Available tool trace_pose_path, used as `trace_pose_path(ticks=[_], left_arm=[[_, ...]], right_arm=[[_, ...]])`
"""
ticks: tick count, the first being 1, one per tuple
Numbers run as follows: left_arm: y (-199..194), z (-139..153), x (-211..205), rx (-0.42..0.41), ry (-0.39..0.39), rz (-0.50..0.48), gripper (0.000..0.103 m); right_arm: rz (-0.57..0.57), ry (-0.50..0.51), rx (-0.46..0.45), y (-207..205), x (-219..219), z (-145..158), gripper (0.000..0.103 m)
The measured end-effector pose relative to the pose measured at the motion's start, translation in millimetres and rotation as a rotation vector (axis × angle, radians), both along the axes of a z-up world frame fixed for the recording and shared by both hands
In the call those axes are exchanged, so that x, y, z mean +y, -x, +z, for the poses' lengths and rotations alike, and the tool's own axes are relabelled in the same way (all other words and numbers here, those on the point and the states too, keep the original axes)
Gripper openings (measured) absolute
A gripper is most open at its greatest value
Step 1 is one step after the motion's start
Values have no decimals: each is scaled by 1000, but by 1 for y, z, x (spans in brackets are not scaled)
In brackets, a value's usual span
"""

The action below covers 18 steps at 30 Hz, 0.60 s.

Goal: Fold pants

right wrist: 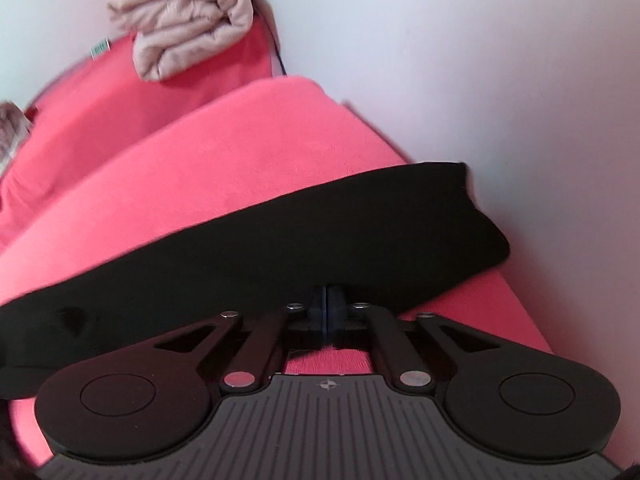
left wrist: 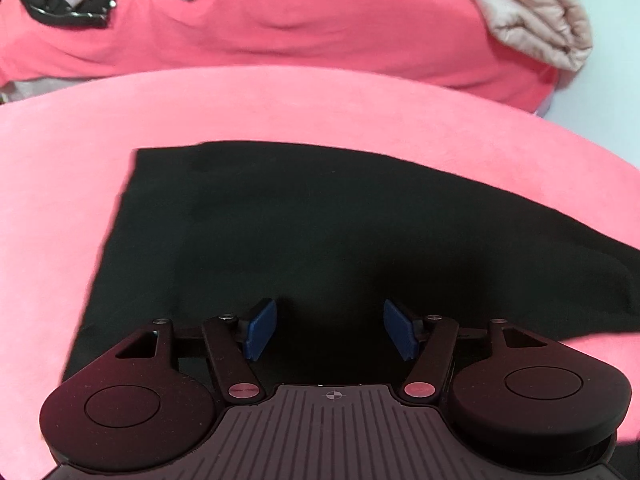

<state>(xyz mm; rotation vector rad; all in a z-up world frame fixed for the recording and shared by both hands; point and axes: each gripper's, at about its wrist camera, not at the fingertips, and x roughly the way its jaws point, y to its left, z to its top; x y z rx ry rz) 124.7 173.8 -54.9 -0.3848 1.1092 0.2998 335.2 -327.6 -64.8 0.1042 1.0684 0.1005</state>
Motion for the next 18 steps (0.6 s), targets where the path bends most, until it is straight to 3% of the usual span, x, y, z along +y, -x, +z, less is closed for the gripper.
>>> trace_pose_path(ticks=[1,2,6,11,15,18], left_arm=[[14,5,3,-17,7,12,103],[30,9,7,-33,22,25,103],[97,13,25,-52,83,135,103],[176,3,43,-40,188,313,103],[205,-14,49,-39,297,406,103],[209,-26,53,-85,400,452,103]], right_arm=[[2,-27,-21,11,-3,8,68],[2,-58,-46,20,-12,14,73],[-18,-90,-68,70,-38,36,73],[-138,-191,9,150,-73,46,74],[-199,-209,60,202,-78,40,74],[-238,-241,96,230,-76,32,74]])
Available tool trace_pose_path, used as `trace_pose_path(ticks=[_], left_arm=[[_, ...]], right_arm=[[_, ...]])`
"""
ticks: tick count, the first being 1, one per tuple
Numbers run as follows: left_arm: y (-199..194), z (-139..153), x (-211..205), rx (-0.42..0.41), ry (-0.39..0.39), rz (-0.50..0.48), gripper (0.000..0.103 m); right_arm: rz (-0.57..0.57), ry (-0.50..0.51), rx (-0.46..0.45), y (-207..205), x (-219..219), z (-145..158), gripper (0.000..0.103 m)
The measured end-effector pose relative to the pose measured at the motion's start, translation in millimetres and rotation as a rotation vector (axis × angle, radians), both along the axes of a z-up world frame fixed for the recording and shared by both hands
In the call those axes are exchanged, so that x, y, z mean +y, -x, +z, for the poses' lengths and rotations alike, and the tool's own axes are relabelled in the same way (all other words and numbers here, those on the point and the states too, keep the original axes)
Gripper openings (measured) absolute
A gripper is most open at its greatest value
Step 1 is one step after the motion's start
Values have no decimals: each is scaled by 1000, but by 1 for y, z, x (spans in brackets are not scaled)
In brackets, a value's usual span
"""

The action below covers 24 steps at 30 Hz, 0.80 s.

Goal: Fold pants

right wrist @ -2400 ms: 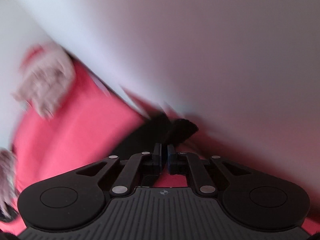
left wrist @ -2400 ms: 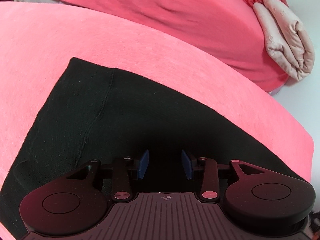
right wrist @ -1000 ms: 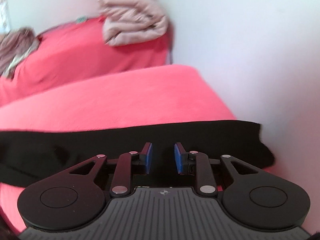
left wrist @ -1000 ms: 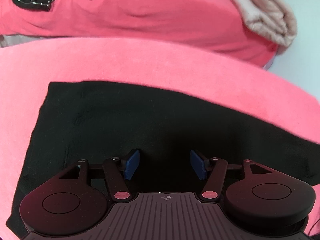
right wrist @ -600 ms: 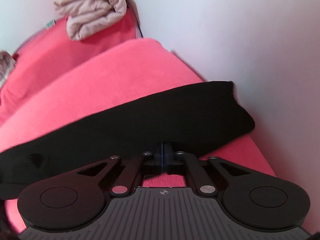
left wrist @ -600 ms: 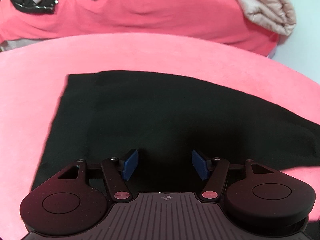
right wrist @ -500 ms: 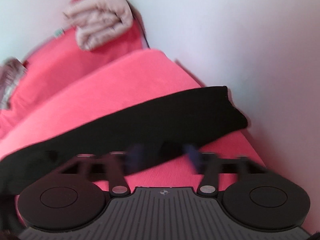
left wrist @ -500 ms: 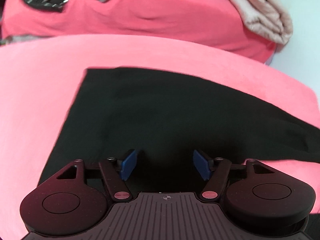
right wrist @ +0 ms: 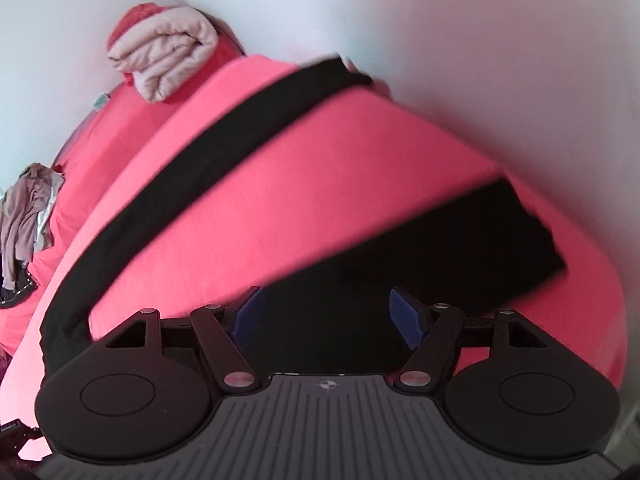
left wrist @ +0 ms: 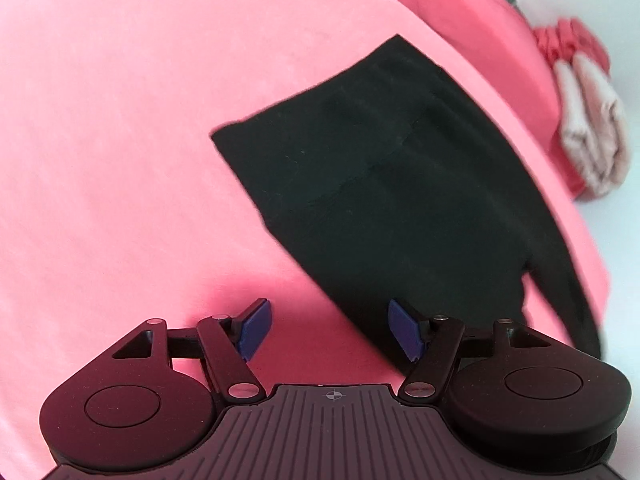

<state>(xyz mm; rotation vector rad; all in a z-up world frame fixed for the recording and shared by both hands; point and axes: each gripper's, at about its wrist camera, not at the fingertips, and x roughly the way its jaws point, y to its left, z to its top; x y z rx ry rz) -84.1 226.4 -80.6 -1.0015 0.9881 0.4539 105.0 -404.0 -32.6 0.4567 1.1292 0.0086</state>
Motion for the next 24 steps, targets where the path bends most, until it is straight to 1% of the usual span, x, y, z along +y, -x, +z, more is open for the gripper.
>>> trace_pose_path(ticks=[3,5,7,9,13,14,15,17,19,21,22,23,24], left_arm=[[-1,-13,10,-45,78,74,103],[-6,-13,16,-72,100,107,103],[-10,-11,16,-82,101,106,103],[-12,-8,11,-101,107,84,103],[-21,-8,5,-99,102,63,103],[-23,-9,4,-100,109,65,103],[-33,-11,9,-102,113,66,103],[-36,-9,10,-108,101,63,103],[-41,-7,8,-100,84,51,103],[-55,-7,9,-85,71,42,103],[-56,-7,9,-77,68,45,98],[-58,-7,10,-70,68,51,92],[-60,-8,11,-62,66,60,89]], right_arm=[[-15,-9,11,18,6,-5,74],[-23,-14,4,28,8,-6,74],[-37,-25,14,39,6,-8,74],[-72,-35,27,48,0,-12,74],[-181,-78,31,62,-19,-18,74],[-220,-97,32,62,-24,-21,74],[-249,-111,29,63,-29,-22,73],[-293,-140,25,58,-36,-28,73],[-313,-149,30,50,-38,-33,71],[-316,-147,21,45,-39,-35,71],[-310,-141,18,42,-39,-35,71],[-304,-129,18,38,-37,-34,69],[-298,-120,22,36,-37,-34,52]])
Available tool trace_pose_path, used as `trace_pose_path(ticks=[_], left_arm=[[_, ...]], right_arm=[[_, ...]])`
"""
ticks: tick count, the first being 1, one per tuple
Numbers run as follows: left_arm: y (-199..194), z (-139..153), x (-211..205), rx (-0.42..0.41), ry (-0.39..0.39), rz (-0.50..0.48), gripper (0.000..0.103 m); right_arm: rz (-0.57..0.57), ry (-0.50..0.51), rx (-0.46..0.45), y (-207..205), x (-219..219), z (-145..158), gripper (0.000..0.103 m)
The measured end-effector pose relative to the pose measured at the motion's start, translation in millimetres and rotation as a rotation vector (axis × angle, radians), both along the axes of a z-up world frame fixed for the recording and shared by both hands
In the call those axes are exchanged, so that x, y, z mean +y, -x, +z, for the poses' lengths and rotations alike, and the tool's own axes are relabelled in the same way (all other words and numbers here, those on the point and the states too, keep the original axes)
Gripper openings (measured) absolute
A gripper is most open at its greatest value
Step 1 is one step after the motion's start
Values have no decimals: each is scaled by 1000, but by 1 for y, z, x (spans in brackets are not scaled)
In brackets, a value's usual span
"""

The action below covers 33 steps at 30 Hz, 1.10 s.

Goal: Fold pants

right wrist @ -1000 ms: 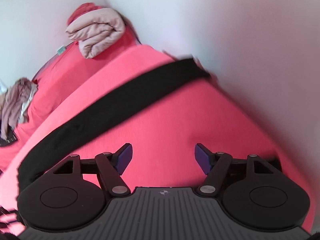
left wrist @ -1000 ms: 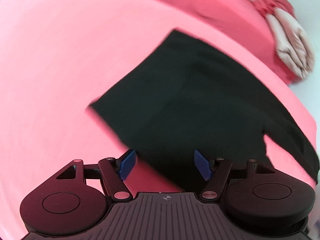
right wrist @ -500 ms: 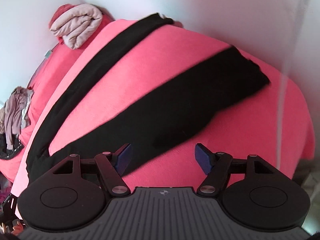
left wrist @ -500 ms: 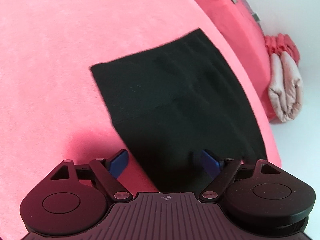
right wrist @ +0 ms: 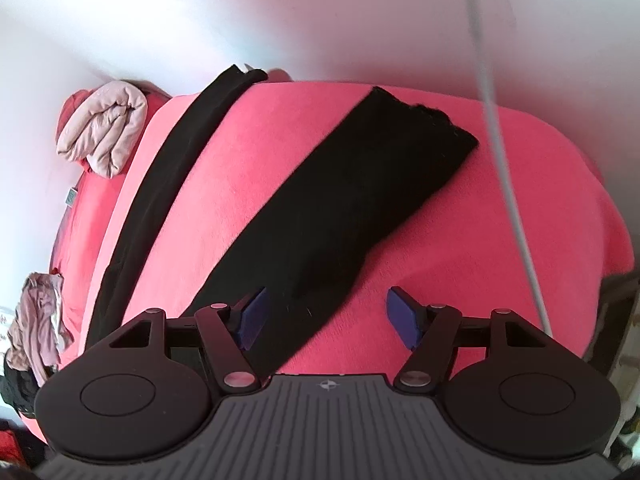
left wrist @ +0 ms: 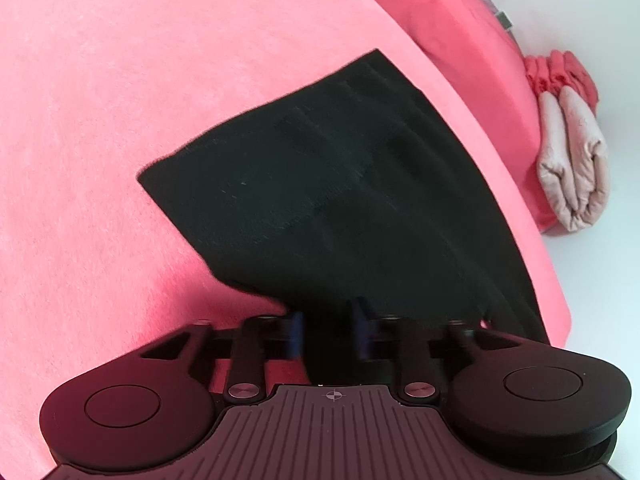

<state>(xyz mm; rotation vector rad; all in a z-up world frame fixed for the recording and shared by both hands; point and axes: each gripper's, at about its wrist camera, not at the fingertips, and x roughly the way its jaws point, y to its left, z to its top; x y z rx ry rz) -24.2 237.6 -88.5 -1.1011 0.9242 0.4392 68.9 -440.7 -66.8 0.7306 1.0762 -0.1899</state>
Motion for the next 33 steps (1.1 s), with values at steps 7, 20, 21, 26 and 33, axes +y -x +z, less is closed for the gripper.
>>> trace_pose_path(ticks=[7,20,21,26,33], left_arm=[[1,12,1,-12,-31,1,74],[-39,69,8,-125,-136,-76,71],[-44,73,9,-130,-144,-81,70],[-75,81,14,-149,-150,-98,70],[-131,76,22,-109,-181,-152,69]], right_arm=[[64,32,22,-14,3,4,8],[76,-20,-173,-78,12,56,8],[76,-27,-181,-85,12,57,8],[90,-47,-223,-134,14,59,8],[159,-16,-230,-209,35,45,7]])
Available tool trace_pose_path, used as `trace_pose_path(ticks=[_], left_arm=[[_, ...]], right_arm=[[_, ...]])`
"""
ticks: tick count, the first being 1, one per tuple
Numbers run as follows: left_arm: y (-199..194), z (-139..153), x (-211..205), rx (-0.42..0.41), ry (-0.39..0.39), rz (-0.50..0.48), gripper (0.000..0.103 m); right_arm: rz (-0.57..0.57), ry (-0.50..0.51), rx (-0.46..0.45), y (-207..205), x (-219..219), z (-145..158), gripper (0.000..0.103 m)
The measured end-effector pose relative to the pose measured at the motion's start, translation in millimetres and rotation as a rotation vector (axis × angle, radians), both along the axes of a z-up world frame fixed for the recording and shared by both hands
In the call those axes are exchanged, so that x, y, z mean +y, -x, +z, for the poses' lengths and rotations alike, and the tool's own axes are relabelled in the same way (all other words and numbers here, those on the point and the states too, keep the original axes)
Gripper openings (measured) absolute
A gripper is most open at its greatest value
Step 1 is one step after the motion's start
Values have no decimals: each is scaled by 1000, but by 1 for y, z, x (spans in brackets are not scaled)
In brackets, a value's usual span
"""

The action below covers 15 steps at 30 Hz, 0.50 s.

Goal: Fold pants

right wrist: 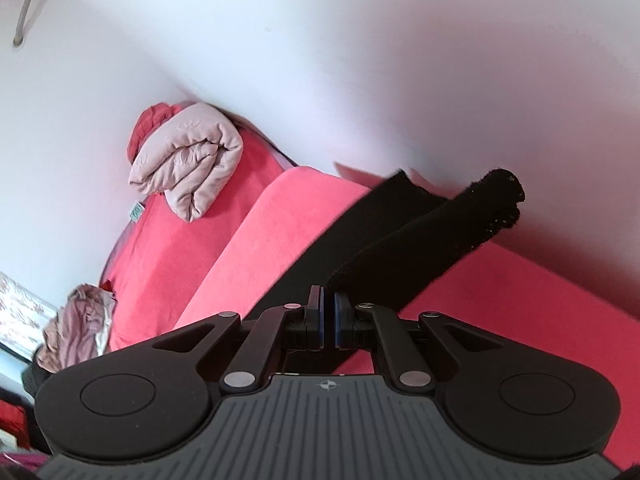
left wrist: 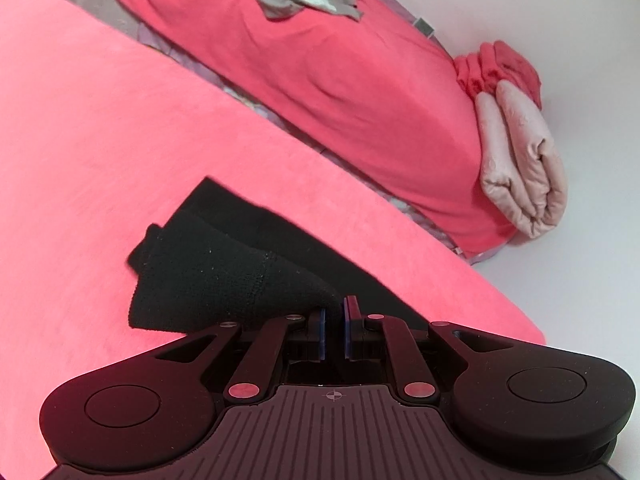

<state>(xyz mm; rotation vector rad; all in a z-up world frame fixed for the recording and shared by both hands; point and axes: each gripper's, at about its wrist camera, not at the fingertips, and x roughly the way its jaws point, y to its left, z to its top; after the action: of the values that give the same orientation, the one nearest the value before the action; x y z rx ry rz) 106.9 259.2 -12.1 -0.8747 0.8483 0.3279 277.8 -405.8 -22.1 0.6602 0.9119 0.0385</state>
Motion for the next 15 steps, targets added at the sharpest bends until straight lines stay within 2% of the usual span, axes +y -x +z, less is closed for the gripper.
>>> trace_pose_path(ticks=[9,15], left_arm=[[-70,-30,11,104,-25,-43,68],[-104,-51,15,169,-22,-64,65]], right_arm=[[33,26,63,-78,22,-38,7],[-3,13,121,-109,28,-71,8]])
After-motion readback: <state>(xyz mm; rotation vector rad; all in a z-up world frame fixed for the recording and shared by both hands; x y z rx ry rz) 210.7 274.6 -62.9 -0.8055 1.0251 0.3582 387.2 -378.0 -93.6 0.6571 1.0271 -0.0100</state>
